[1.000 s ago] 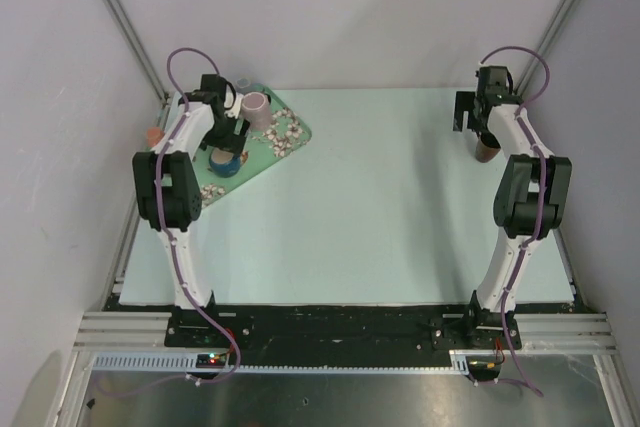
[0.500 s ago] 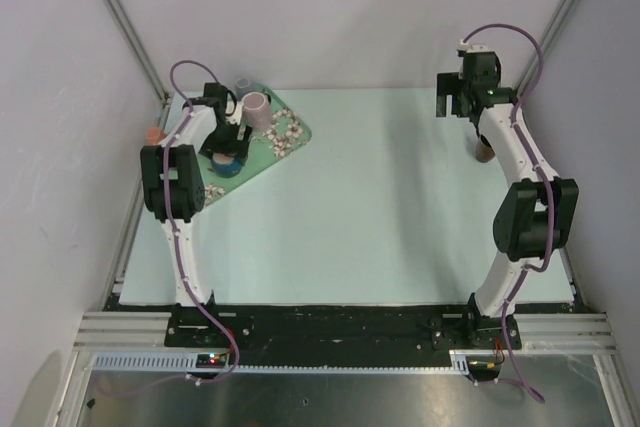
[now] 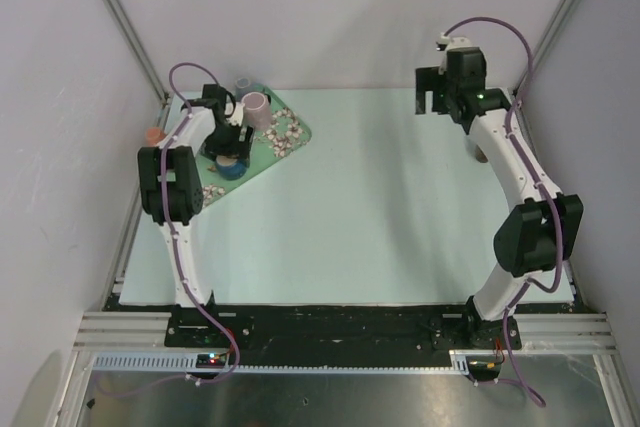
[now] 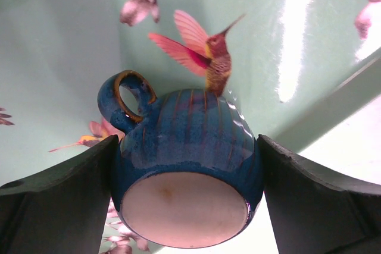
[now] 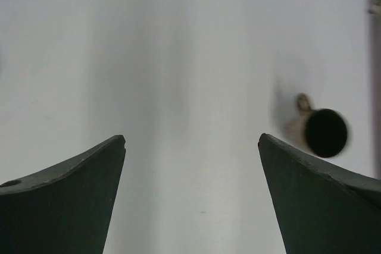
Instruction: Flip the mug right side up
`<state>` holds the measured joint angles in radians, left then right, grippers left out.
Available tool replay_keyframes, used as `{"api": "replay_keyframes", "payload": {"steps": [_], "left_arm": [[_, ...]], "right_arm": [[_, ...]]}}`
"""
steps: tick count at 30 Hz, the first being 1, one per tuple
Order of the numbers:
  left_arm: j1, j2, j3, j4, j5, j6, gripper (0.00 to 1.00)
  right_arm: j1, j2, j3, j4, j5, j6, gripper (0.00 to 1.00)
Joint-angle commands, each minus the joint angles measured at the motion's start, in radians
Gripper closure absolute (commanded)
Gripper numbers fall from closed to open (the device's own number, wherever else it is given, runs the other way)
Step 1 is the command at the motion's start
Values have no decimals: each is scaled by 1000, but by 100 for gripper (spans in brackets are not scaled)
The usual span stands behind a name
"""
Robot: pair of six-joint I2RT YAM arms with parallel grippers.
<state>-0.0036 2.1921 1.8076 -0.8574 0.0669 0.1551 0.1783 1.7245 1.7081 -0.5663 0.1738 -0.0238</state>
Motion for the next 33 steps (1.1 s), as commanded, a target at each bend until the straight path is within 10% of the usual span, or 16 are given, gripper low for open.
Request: {"api": "replay_keyframes", "payload": {"steps": [1,13,24,33], "left_arm": [[1,-139,-7,-2,109,-44,100],[1,-280,18,-3,329,-181,100],[1,-422,128,-1,545,-389,100],[-38,-500,147,1,634,-448,100]], "right_arm": [[116,-59,-8,34,-154,103,1],[317,107,-91,499,-731,573,0],[403,190,-237,1247,-888,895,1],[423,337,-64,1392,-924,1032,8]]}}
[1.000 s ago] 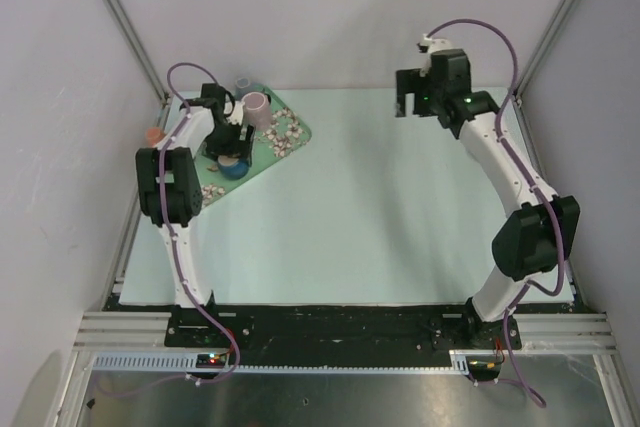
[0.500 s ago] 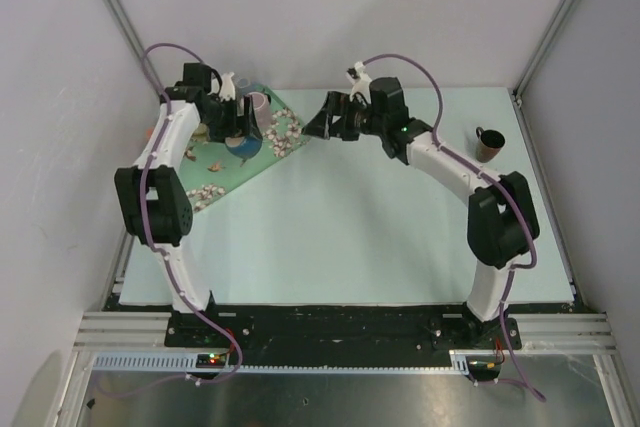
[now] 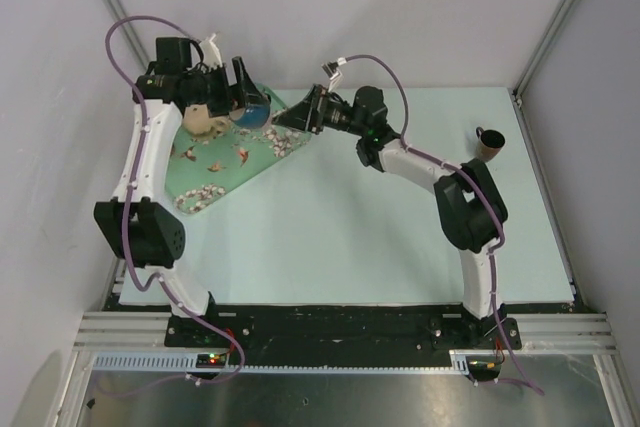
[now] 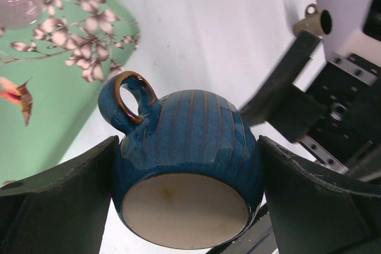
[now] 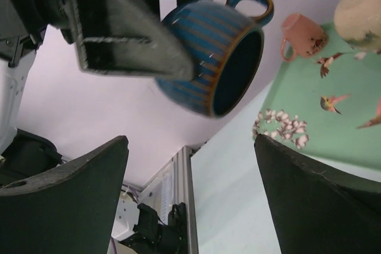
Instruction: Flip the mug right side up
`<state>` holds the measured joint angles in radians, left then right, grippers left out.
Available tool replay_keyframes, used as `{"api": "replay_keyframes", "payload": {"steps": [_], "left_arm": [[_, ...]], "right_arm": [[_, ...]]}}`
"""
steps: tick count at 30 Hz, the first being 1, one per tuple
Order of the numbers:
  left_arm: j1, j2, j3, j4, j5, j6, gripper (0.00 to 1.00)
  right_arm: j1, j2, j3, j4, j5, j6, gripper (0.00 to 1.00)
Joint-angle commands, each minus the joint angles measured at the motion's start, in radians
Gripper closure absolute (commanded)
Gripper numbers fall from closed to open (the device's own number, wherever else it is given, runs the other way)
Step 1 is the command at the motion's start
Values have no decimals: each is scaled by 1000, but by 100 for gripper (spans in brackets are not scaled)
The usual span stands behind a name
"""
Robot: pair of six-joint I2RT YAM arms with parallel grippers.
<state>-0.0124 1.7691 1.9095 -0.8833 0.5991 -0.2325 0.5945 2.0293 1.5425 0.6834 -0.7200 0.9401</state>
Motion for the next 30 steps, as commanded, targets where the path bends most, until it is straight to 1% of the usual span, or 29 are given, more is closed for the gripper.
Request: {"api": "replay_keyframes", "payload": {"steps": [1,6,8,9,11,13,15,17,19,21,23,24,25,26,27,28,30], "left_arm": [[-33,-82,45,29,113,-66,100],[-50,-100,46,54,143,-98,100],[-57,-103,48,65,159,-111,100],[-58,-104,45,73,167,-119,100],[-60,-103,42,92,176,-140,100],[-60,-95,46,116,193,-173,100],[-61,-86,60,139,215,-201,100],[-60,-78,73,153,236,-219,100],[-60,-75,75,162,257,-231,100],[-60,-78,65,168,272,-241,100],[-60,-82,52,175,283,-249,100],[-60,-84,48,177,286,-251,100],[-60,-86,46,181,288,-251,100],[-59,-88,47,181,287,-250,100],[-58,-89,47,182,287,-248,100],[-55,-89,48,183,278,-246,97],[-44,-93,42,185,260,-231,56]], "right_arm": [[9,42,127,138,-32,67,9],[21,87,211,147,-43,105,15],[25,98,235,163,-55,124,25],[28,100,243,170,-60,130,33],[35,102,254,186,-68,139,46],[45,103,258,205,-83,145,54],[55,105,255,234,-106,156,55],[65,107,251,274,-130,171,52],[70,104,251,284,-132,170,51],[73,99,256,272,-122,159,53],[74,94,266,265,-111,153,62],[75,92,273,259,-107,150,77],[75,91,277,246,-105,145,88],[74,84,275,235,-99,137,94],[72,75,269,208,-94,127,97],[70,58,255,176,-83,102,98],[61,14,216,57,-55,18,100]]}}
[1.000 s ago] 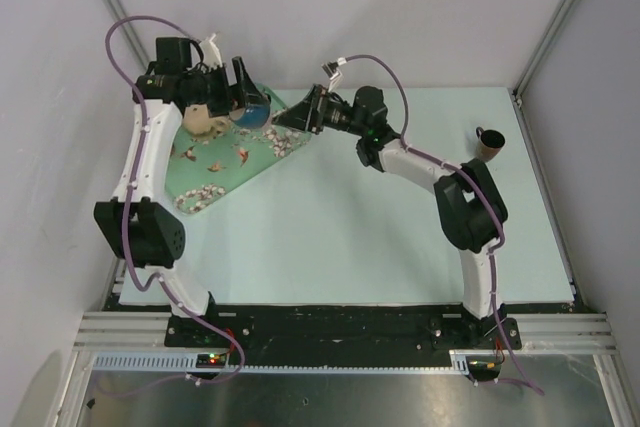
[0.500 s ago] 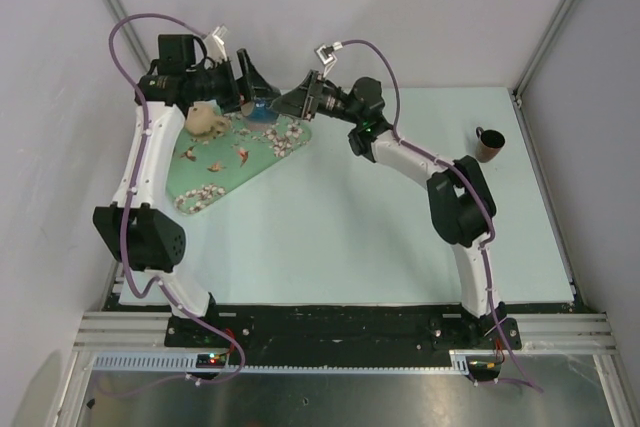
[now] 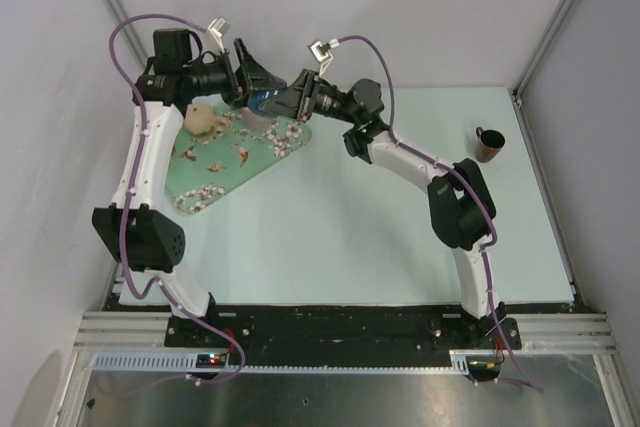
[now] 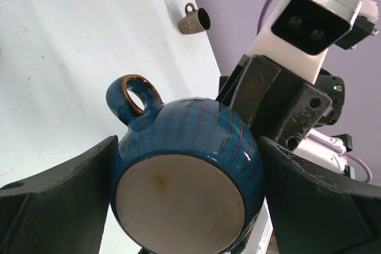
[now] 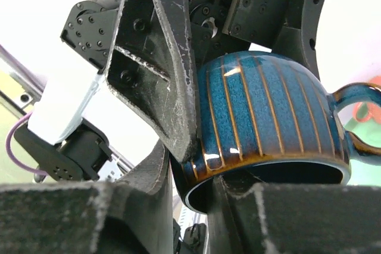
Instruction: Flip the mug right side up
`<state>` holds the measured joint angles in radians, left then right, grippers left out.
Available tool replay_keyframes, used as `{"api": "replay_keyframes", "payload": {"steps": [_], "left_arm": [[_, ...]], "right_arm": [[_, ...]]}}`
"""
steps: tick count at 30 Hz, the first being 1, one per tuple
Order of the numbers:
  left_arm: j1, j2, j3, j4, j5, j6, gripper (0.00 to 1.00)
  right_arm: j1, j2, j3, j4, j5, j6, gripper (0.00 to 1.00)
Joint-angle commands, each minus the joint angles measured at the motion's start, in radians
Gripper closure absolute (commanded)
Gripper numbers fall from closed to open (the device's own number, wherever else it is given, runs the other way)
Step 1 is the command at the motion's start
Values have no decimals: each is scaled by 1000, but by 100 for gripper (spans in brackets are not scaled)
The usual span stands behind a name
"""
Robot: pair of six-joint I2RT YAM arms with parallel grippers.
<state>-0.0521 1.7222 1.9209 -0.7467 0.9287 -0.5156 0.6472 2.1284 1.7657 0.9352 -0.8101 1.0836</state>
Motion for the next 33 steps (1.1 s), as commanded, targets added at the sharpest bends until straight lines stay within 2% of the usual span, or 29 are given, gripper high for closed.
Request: {"api": "replay_keyframes", "payload": {"steps": [1,2,3,5,9,12,16,22,27,33], "left_arm": [[5,-48,26,48,-83,61,28],[14,-50,14,49,-106,66,14],[27,-53,3,48,-135,75,7],[43,-61,-24,46,-194,103,2],[49,-87,-40,21,-344,248,1],[49,-87,-54,0,-387,332,0],[49,-91,-83,-5,-383,360,0],[49,-139,-151,-49,-601,489,0],[49,-160,-214,-70,-691,556,0],[49,-170,-239,-72,-709,584,0]], "right_arm": [[5,-112,-26,-292,51,-176,100],[0,-149,-48,-373,81,-250,100],[-4,-177,-67,-490,106,-335,100],[-14,-249,-84,-716,205,-474,100],[-22,-358,-89,-1155,410,-699,100],[-24,-442,-158,-1283,493,-766,100],[-30,-487,-196,-1431,582,-775,100],[-65,-563,-280,-1873,812,-688,100],[-128,-702,-576,-1958,822,-562,100],[-159,-815,-838,-1886,800,-441,100]]}}
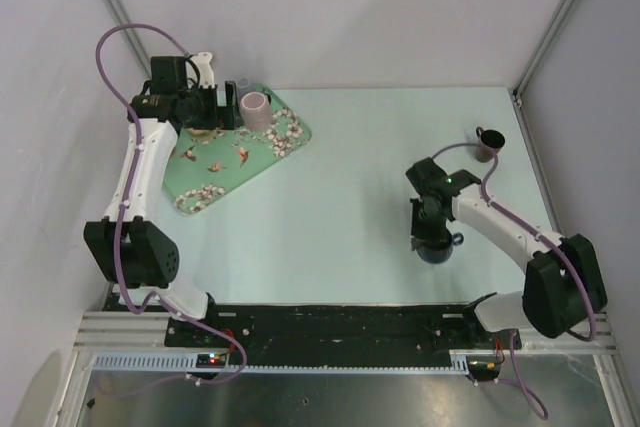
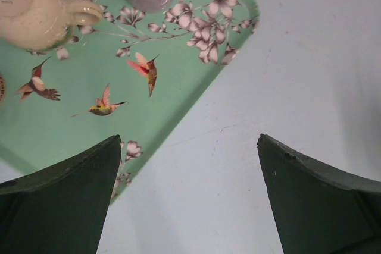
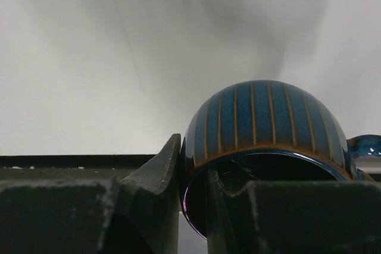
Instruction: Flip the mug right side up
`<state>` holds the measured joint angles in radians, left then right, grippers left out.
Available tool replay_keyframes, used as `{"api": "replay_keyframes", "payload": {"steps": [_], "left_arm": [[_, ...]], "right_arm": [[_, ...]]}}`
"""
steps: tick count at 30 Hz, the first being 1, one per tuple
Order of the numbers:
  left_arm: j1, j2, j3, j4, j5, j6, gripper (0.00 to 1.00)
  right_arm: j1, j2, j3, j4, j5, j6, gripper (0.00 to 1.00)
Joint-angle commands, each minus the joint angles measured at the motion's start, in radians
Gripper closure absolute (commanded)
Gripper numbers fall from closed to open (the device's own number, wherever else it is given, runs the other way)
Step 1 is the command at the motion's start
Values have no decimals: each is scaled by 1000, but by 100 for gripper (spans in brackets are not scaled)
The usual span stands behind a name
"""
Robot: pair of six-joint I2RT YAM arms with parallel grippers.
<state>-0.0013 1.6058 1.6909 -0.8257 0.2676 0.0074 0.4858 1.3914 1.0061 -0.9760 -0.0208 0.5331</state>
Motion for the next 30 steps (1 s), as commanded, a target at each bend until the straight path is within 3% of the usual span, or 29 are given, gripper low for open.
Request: {"api": "replay_keyframes", "payload": {"steps": [1,6,14,20,24,28,30], "left_arm": [[-2,-54,-12,7,-54,65,0],[-2,-56,-28,8,-82,80,0],[-2,-58,-56,8,-111,97,0],[-2,-39,-81,8,-167,144,0],[-2,-2,-79,9,-208,196,0],[-2,66,-22,10,-260,220,6],[-2,110,23,10,-263,266,10]], "right_arm": [[4,-84,-114,43,14,127,100],[5,-113,-240,186,20,184,100],[54,-191,-357,311,196,275,99],[45,-253,-427,341,199,317,76],[29,-300,-435,330,187,308,55],[21,-344,-403,259,201,315,12],[26,-368,-368,219,211,306,4]]}}
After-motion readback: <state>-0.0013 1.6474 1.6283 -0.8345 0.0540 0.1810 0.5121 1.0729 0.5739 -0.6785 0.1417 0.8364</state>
